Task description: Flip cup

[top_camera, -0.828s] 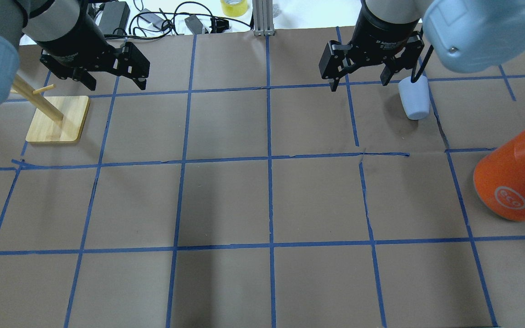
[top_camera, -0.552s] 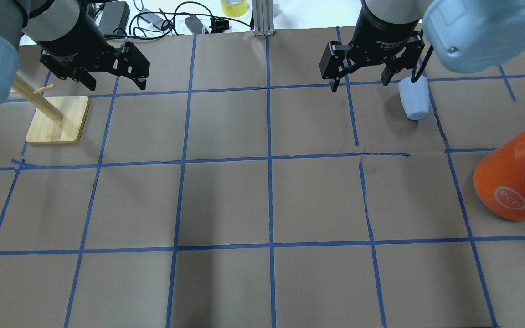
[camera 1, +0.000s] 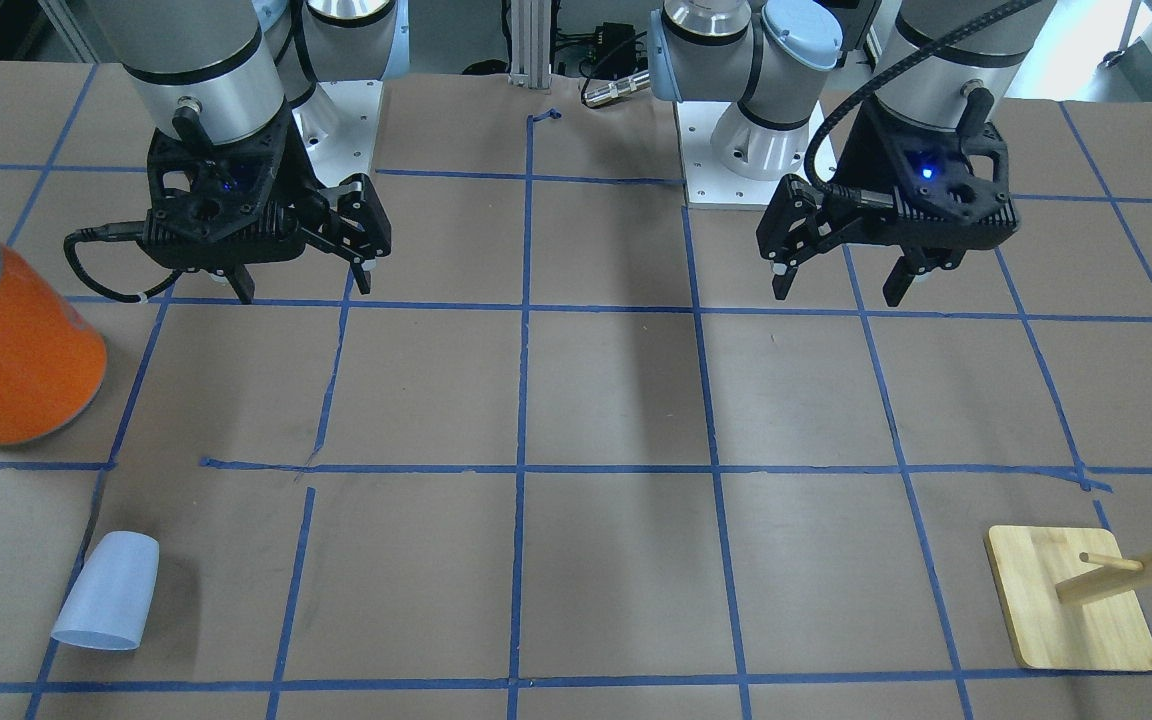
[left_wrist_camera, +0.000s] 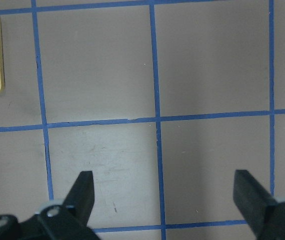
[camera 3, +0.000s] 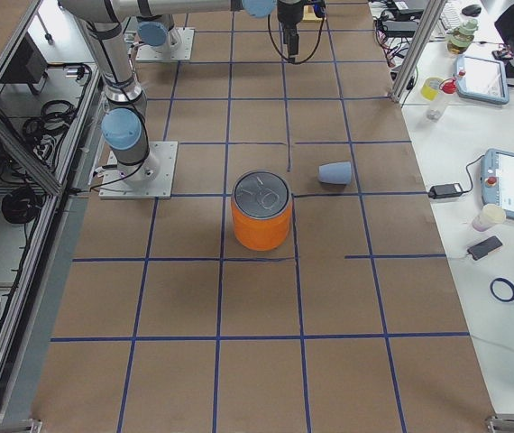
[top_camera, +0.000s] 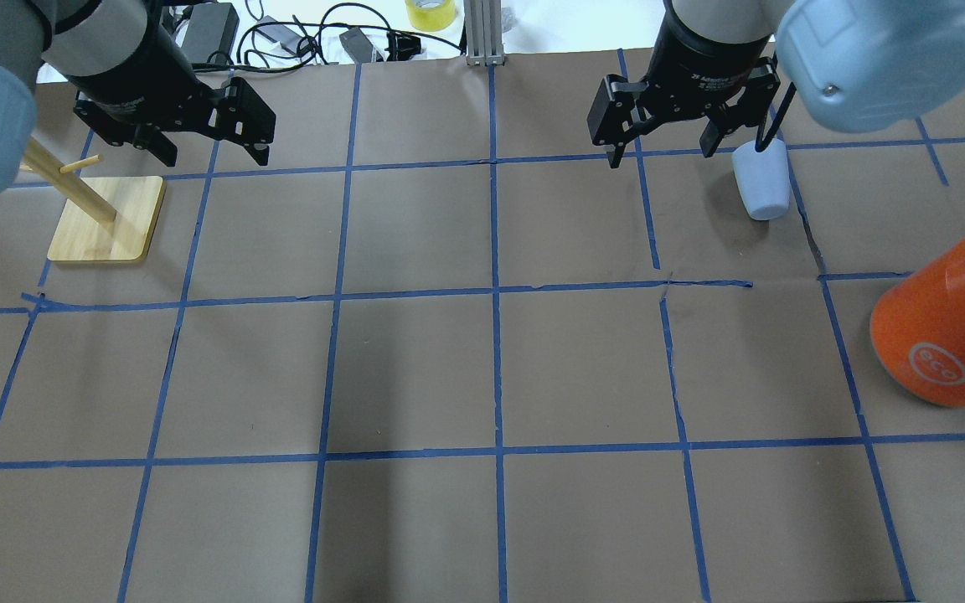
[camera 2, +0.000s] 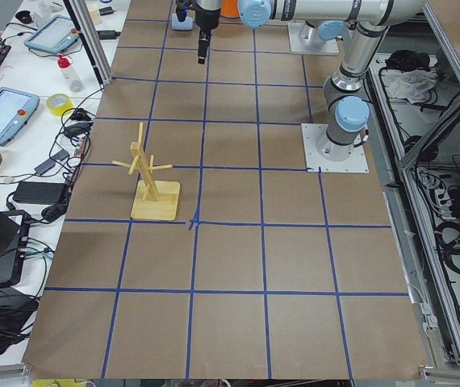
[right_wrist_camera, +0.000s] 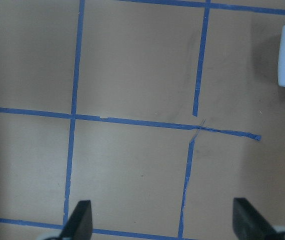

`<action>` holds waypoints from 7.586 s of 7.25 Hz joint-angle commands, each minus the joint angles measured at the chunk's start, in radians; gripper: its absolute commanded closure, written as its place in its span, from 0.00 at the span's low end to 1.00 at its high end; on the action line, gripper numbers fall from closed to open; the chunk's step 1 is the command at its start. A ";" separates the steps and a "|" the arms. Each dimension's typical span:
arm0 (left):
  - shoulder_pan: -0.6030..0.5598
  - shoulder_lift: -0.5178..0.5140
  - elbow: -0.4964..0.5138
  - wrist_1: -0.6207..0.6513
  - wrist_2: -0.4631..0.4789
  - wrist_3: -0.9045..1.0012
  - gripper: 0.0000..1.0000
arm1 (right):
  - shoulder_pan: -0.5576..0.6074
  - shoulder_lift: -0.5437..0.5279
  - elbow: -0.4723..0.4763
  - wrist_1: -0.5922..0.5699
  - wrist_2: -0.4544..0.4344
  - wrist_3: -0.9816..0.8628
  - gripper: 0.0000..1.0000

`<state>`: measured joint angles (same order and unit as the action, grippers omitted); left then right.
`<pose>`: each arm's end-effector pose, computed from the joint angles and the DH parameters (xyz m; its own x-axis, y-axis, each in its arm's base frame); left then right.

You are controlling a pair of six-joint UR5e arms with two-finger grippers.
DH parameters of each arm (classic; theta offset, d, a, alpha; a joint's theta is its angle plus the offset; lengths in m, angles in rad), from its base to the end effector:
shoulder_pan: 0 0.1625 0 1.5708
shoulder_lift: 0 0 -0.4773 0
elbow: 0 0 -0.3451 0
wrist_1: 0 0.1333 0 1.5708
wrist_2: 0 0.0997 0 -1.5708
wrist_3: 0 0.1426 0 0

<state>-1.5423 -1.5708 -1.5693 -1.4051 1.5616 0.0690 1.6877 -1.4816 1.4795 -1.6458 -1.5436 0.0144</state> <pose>-0.1212 -0.4708 0.5163 -0.9992 0.0411 -0.0024 0.0409 0.9852 -0.1666 0.1943 -0.4786 0.5042 -0.9941 -0.1044 -0.0282 -0.1020 0.9918 -0.0766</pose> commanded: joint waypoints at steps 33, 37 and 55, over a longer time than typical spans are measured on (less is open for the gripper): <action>-0.001 -0.002 -0.002 0.002 0.000 0.000 0.00 | 0.285 0.544 0.004 -0.762 0.014 -0.975 0.47; -0.001 -0.003 -0.002 0.002 -0.002 0.000 0.00 | 0.323 0.578 0.051 -0.753 0.054 -1.202 0.51; 0.116 -0.154 -0.035 0.009 -0.324 0.009 0.00 | -0.039 -0.111 0.079 -0.054 0.028 -0.504 0.00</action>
<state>-1.4467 -1.6646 -1.6001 -1.3988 1.2903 0.0820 1.6595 -1.5703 1.5583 -1.7206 -1.5133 -0.7044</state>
